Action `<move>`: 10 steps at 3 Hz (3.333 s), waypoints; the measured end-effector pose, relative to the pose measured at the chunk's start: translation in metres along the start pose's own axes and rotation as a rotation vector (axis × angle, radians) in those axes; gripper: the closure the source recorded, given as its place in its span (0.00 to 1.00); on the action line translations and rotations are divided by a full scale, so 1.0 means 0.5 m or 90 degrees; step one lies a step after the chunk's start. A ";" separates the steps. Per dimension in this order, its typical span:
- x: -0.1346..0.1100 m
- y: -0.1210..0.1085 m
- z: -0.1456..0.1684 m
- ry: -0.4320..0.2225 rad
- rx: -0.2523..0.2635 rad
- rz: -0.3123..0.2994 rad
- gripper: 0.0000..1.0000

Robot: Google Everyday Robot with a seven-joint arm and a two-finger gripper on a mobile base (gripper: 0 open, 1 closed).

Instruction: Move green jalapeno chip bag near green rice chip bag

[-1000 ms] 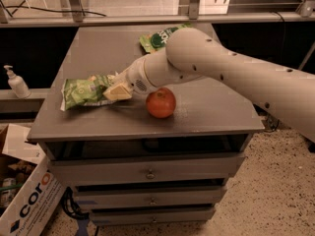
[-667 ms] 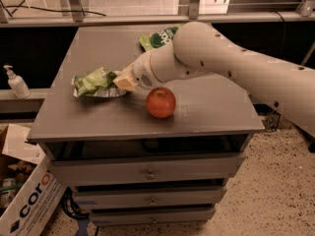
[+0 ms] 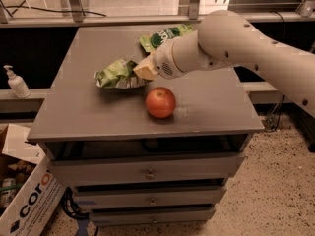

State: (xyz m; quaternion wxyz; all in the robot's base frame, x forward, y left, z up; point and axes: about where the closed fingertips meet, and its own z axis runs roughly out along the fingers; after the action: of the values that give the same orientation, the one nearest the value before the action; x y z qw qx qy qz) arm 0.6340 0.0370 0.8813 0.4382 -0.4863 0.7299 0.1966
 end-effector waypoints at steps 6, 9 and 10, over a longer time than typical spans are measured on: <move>0.086 -0.222 -0.161 0.035 0.143 -0.048 1.00; 0.095 -0.285 -0.184 0.048 0.173 -0.121 1.00; 0.119 -0.317 -0.189 0.074 0.187 -0.186 1.00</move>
Offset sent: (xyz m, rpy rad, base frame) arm 0.0269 -0.1012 0.0354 -0.0726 -0.0751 -0.1597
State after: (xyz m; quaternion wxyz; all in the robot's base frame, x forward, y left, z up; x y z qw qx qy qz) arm 0.7228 -0.1337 0.9051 0.4856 -0.5285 0.6963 -0.0060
